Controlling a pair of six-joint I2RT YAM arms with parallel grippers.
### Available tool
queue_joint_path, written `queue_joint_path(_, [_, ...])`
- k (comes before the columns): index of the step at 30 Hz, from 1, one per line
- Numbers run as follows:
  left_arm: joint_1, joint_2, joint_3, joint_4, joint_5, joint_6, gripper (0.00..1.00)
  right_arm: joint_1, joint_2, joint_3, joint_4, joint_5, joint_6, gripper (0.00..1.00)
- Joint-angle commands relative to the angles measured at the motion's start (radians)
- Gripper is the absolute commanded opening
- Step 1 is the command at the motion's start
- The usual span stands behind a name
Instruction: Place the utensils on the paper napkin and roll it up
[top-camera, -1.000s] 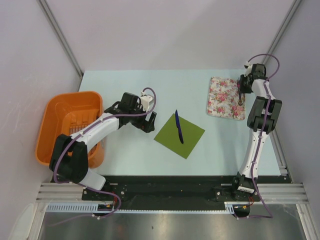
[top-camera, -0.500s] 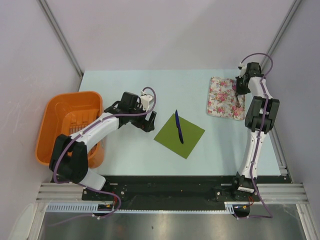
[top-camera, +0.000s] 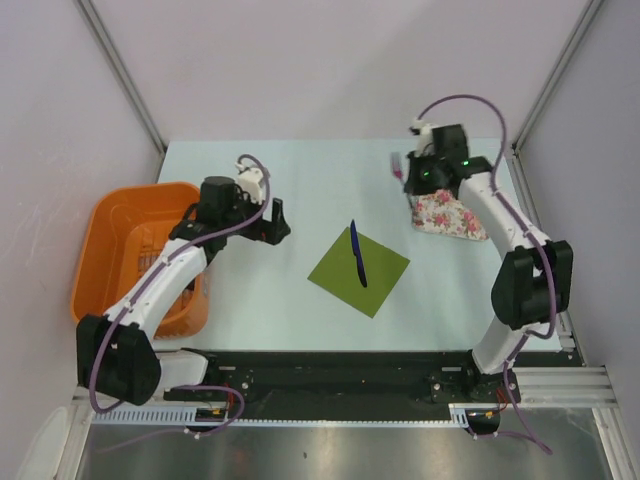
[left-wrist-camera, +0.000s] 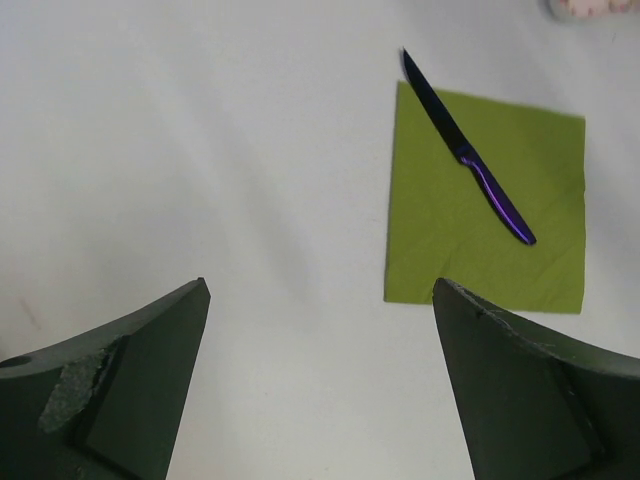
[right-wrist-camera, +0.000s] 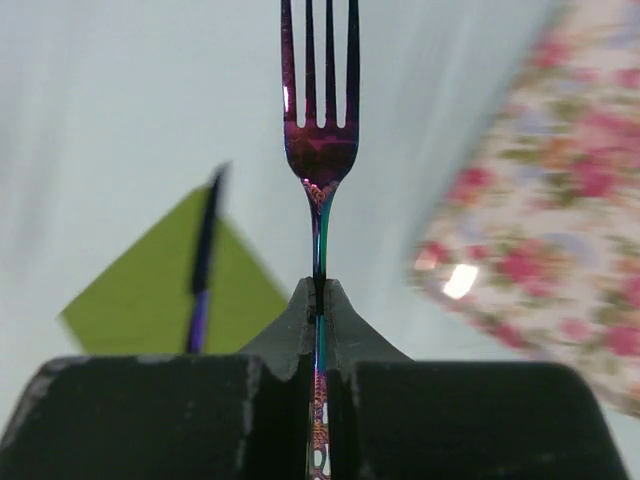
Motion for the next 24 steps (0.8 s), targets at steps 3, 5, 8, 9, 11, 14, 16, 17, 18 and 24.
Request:
queue_joint_path(3, [0.080, -0.140, -0.060, 0.094, 0.049, -0.054, 1.00, 0.264, -0.102, -0.259, 0.145, 0.078, 0.207, 0.00])
queue_joint_path(5, [0.080, -0.161, -0.094, 0.116, 0.035, -0.055, 1.00, 0.353, -0.116, -0.337, 0.225, 0.112, 0.273, 0.00])
queue_joint_path(8, [0.080, -0.181, -0.120, 0.120, 0.026, -0.057, 1.00, 0.463, -0.096, -0.365, 0.260, 0.216, 0.311, 0.00])
queue_joint_path(9, [0.080, -0.181, -0.123, 0.120, 0.021, -0.058, 1.00, 0.483, -0.087, -0.368, 0.265, 0.234, 0.324, 0.00])
queue_joint_path(11, [0.080, -0.178, -0.128, 0.119, 0.021, -0.061, 1.00, 0.523, -0.056, -0.368, 0.265, 0.286, 0.353, 0.00])
queue_joint_path(14, [0.080, -0.172, -0.131, 0.123, 0.024, -0.067, 1.00, 0.552, -0.019, -0.361, 0.260, 0.330, 0.399, 0.01])
queue_joint_path(16, [0.080, -0.172, -0.132, 0.123, 0.028, -0.067, 1.00, 0.556, -0.009, -0.364, 0.271, 0.348, 0.428, 0.02])
queue_joint_path(17, [0.080, -0.166, -0.132, 0.125, 0.029, -0.067, 1.00, 0.559, 0.002, -0.364, 0.275, 0.363, 0.440, 0.03])
queue_joint_path(18, [0.080, -0.164, -0.132, 0.126, 0.029, -0.067, 1.00, 0.557, 0.011, -0.356, 0.274, 0.373, 0.449, 0.03])
queue_joint_path(24, [0.080, -0.155, -0.138, 0.133, 0.035, -0.072, 1.00, 0.545, 0.064, -0.318, 0.274, 0.396, 0.489, 0.05])
